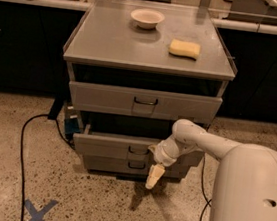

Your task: Close middle drawer

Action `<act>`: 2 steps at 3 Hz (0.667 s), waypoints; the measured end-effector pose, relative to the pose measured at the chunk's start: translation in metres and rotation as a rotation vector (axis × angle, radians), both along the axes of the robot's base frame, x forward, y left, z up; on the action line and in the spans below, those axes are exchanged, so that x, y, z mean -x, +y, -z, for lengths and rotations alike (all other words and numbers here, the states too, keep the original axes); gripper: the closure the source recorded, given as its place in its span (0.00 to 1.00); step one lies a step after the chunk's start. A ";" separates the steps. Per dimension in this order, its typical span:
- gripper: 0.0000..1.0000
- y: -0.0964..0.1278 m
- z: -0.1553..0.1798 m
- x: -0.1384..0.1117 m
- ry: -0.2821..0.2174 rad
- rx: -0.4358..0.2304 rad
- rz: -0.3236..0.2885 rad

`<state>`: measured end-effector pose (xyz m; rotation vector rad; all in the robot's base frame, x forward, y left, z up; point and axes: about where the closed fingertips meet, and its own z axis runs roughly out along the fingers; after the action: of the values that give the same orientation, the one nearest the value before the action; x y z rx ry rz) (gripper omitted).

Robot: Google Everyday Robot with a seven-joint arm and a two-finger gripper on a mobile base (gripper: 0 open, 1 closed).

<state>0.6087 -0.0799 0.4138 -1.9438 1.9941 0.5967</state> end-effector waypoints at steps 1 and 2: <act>0.00 0.000 0.000 0.000 0.000 0.000 0.000; 0.00 0.005 -0.001 -0.005 -0.007 0.014 -0.018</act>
Offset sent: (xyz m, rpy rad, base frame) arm 0.0237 0.0161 0.0051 -0.0506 -0.0349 0.0557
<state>0.6134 -0.0747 0.4148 -1.9708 1.9839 0.5807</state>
